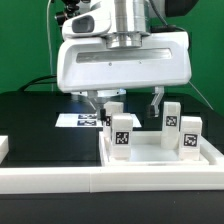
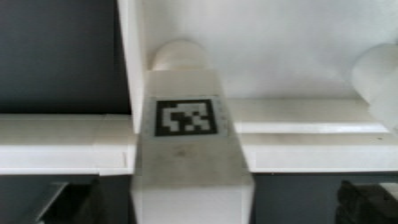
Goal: Assemble square table
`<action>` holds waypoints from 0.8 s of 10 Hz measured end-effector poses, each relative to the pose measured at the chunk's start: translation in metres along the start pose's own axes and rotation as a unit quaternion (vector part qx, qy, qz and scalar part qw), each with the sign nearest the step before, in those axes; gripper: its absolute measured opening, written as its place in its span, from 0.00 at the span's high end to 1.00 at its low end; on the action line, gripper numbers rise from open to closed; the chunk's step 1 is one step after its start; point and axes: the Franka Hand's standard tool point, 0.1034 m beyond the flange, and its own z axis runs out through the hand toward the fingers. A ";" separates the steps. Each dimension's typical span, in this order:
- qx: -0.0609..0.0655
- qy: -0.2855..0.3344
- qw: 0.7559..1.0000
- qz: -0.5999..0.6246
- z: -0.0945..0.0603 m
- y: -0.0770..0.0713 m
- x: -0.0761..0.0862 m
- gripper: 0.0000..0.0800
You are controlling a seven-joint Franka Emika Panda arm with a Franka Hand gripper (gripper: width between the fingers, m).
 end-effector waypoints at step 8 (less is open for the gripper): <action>-0.001 -0.037 0.999 -0.003 0.008 0.017 0.002 0.19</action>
Offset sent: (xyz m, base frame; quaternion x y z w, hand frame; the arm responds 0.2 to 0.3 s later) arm 0.0000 0.0000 0.0000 0.0000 0.0000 0.0000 1.0000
